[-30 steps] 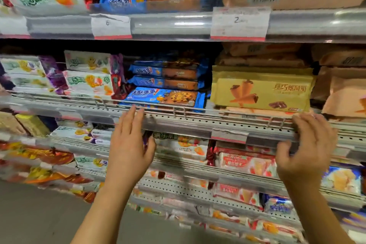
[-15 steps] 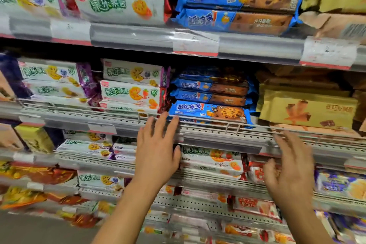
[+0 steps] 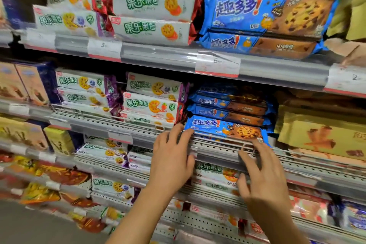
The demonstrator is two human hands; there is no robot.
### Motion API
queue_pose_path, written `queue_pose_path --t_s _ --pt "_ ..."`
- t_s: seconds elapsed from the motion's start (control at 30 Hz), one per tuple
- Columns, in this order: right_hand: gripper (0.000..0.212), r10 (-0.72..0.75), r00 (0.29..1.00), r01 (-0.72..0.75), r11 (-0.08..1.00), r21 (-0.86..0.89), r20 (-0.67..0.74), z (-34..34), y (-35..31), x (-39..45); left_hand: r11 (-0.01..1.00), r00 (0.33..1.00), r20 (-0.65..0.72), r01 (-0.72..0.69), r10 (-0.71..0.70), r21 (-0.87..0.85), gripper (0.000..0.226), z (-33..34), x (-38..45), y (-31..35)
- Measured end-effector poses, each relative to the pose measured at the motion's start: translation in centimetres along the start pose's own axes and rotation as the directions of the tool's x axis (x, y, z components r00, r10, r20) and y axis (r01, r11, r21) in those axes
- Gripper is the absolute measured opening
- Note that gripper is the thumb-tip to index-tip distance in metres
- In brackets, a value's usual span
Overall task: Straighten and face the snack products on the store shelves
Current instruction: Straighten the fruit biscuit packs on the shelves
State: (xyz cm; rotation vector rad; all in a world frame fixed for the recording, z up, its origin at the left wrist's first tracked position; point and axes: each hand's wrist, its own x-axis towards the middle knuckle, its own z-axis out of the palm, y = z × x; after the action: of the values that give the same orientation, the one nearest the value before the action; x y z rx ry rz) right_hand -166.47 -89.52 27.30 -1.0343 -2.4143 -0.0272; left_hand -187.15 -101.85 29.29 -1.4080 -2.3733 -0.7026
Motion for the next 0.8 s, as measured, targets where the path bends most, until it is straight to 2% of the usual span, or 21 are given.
queue_pose_path --t_s 0.07,0.2,0.33,0.43,0.6,0.7,0.8 --pt "0.053 -0.014 1.0 0.014 1.0 -0.005 -0.009 0.0 0.3 0.0 1.0 1.0 -0.003 0.025 -0.025 -0.001 0.057 0.1 -0.1 0.3" --pt "0.038 -0.157 0.978 0.161 0.987 0.021 -0.136 0.0 1.5 0.3 0.998 0.998 -0.038 0.046 -0.047 -0.03 0.056 0.5 0.1 1.0" --pt "0.034 -0.148 0.978 0.153 0.988 0.025 -0.147 0.0 1.7 0.4 0.999 0.999 -0.033 -0.008 0.006 -0.043 0.059 0.6 -0.7 0.1" --pt "0.029 -0.135 0.978 0.15 0.985 0.084 -0.159 -0.2 1.2 0.0 0.995 0.995 -0.085 -0.05 0.042 -0.089 0.057 0.1 -1.3 -1.6" --pt "0.023 0.001 0.996 0.01 0.992 0.122 -0.086 -0.7 0.5 0.7 0.995 0.986 -0.164 0.021 -0.037 -0.098 0.059 -1.5 -0.5 -7.0" --pt "0.009 0.081 0.983 -0.051 0.982 0.18 -0.163 -0.9 -0.7 1.2 0.996 0.98 -0.189 0.044 -0.057 -0.073 0.063 -2.5 0.1 -10.5" --pt "0.022 0.197 0.946 -0.15 0.97 0.194 -0.257 -0.5 -2.2 1.8 0.999 0.986 -0.164 0.027 -0.032 -0.034 0.063 -3.5 0.7 -14.6"
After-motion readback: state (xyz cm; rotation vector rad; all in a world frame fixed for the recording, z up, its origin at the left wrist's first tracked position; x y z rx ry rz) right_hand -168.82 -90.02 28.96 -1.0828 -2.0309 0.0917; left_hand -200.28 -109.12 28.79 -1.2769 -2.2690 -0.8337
